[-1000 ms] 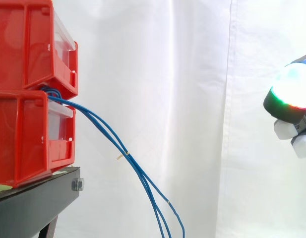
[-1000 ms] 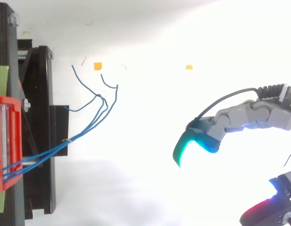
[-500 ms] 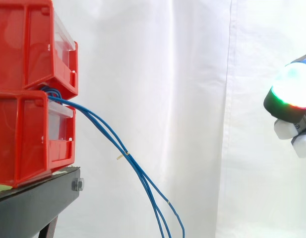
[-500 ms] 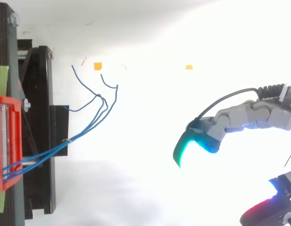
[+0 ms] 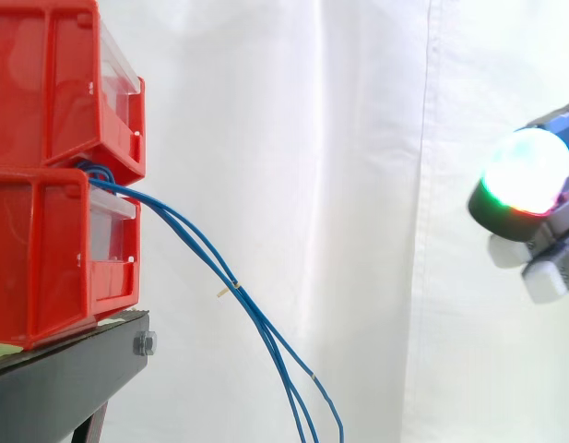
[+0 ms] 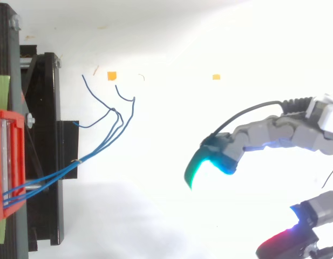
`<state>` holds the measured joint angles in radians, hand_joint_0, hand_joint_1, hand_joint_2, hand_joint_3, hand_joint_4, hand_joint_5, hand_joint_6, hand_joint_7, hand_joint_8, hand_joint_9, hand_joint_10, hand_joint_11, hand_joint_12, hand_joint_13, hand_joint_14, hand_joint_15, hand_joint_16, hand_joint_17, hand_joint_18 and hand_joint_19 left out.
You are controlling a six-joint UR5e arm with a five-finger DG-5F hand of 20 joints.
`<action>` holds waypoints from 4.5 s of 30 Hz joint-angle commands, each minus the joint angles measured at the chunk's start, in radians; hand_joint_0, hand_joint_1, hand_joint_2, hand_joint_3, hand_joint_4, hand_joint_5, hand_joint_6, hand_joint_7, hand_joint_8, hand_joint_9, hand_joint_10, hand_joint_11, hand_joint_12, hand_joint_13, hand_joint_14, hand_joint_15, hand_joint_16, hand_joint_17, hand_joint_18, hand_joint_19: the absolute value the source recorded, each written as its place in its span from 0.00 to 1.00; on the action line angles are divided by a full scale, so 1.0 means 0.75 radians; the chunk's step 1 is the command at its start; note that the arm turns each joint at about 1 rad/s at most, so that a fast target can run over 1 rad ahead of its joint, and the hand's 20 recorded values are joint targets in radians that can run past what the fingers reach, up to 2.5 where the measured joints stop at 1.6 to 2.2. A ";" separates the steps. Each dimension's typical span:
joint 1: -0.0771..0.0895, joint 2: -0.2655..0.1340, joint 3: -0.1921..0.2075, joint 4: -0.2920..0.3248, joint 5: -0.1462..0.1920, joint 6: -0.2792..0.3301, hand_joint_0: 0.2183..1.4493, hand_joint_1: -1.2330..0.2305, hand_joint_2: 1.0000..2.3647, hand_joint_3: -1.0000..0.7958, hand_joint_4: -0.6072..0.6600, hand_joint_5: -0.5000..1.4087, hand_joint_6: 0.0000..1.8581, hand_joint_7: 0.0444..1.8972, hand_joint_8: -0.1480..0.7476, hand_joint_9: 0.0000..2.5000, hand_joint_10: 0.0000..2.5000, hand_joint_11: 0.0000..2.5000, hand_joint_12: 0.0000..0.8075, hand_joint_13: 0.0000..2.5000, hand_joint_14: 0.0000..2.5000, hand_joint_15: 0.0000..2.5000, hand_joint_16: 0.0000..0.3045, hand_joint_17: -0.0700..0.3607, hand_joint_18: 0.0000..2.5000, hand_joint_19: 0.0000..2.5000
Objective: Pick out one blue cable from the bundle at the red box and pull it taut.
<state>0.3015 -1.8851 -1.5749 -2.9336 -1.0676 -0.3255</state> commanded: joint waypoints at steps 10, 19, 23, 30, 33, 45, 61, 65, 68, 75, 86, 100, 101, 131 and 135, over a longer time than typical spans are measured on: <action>0.005 -0.109 0.001 0.353 0.157 -0.036 0.31 0.45 0.00 0.30 0.74 0.18 0.27 0.41 0.51 0.26 0.00 0.00 0.52 0.21 0.00 0.09 0.19 0.47 0.20 0.21; -0.017 -0.135 0.001 0.383 0.198 -0.053 0.31 0.44 0.00 0.29 0.73 0.18 0.27 0.42 0.49 0.22 0.00 0.01 0.48 0.04 0.00 0.04 0.18 0.45 0.01 0.18; -0.028 -0.168 -0.001 0.416 0.196 -0.061 0.30 0.43 0.00 0.29 0.72 0.18 0.27 0.42 0.48 0.20 0.00 0.01 0.48 0.02 0.00 0.03 0.18 0.45 0.00 0.17; -0.042 -0.270 0.001 0.555 0.192 -0.061 0.30 0.43 0.00 0.29 0.72 0.18 0.27 0.42 0.48 0.20 0.00 0.01 0.48 0.02 0.00 0.04 0.18 0.45 0.00 0.17; -0.042 -0.293 0.003 0.635 0.190 -0.069 0.30 0.43 0.00 0.29 0.73 0.18 0.27 0.42 0.48 0.20 0.00 0.00 0.48 0.02 0.00 0.04 0.18 0.45 0.00 0.18; -0.077 -0.293 0.003 0.715 0.186 -0.169 0.30 0.44 0.00 0.30 0.73 0.18 0.27 0.42 0.48 0.20 0.00 0.00 0.48 0.02 0.00 0.04 0.18 0.45 0.00 0.18; -0.114 -0.426 0.104 0.710 0.082 -0.163 0.30 0.44 0.00 0.30 0.73 0.18 0.27 0.42 0.49 0.21 0.00 0.01 0.48 0.04 0.00 0.04 0.18 0.45 0.01 0.19; -0.124 -0.487 0.171 0.700 0.061 -0.147 0.30 0.44 0.00 0.30 0.73 0.18 0.27 0.42 0.49 0.21 0.00 0.01 0.48 0.05 0.00 0.04 0.18 0.45 0.02 0.19; -0.130 -0.538 0.235 0.700 0.024 -0.131 0.30 0.44 0.00 0.30 0.73 0.18 0.27 0.42 0.49 0.21 0.00 0.01 0.48 0.05 0.00 0.04 0.18 0.45 0.02 0.19; -0.150 -0.702 0.439 0.661 -0.070 -0.075 0.30 0.45 0.00 0.30 0.73 0.18 0.27 0.42 0.49 0.21 0.00 0.01 0.49 0.05 0.00 0.04 0.19 0.46 0.03 0.19; -0.142 -0.706 0.441 0.645 -0.141 -0.028 0.30 0.43 0.00 0.30 0.73 0.19 0.27 0.41 0.49 0.22 0.00 0.00 0.49 0.07 0.00 0.04 0.19 0.46 0.06 0.18; -0.146 -0.706 0.441 0.649 -0.260 0.037 0.30 0.44 0.00 0.30 0.73 0.19 0.27 0.41 0.49 0.23 0.00 0.00 0.49 0.08 0.00 0.04 0.19 0.46 0.07 0.18; -0.146 -0.706 0.441 0.649 -0.264 0.039 0.30 0.43 0.00 0.30 0.73 0.19 0.27 0.41 0.49 0.23 0.00 0.00 0.50 0.08 0.00 0.04 0.19 0.46 0.07 0.18; -0.165 -0.704 0.441 0.657 -0.409 0.178 0.30 0.54 0.00 0.28 0.73 0.20 0.27 0.51 0.50 0.25 0.00 0.01 0.51 0.11 0.00 0.05 0.19 0.47 0.10 0.19; -0.173 -0.704 0.441 0.657 -0.468 0.189 0.32 0.49 0.00 0.31 0.72 0.20 0.27 0.54 0.50 0.25 0.00 0.01 0.51 0.12 0.00 0.05 0.19 0.46 0.10 0.19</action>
<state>0.1763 -2.4133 -1.2441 -2.4402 -1.3862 -0.1900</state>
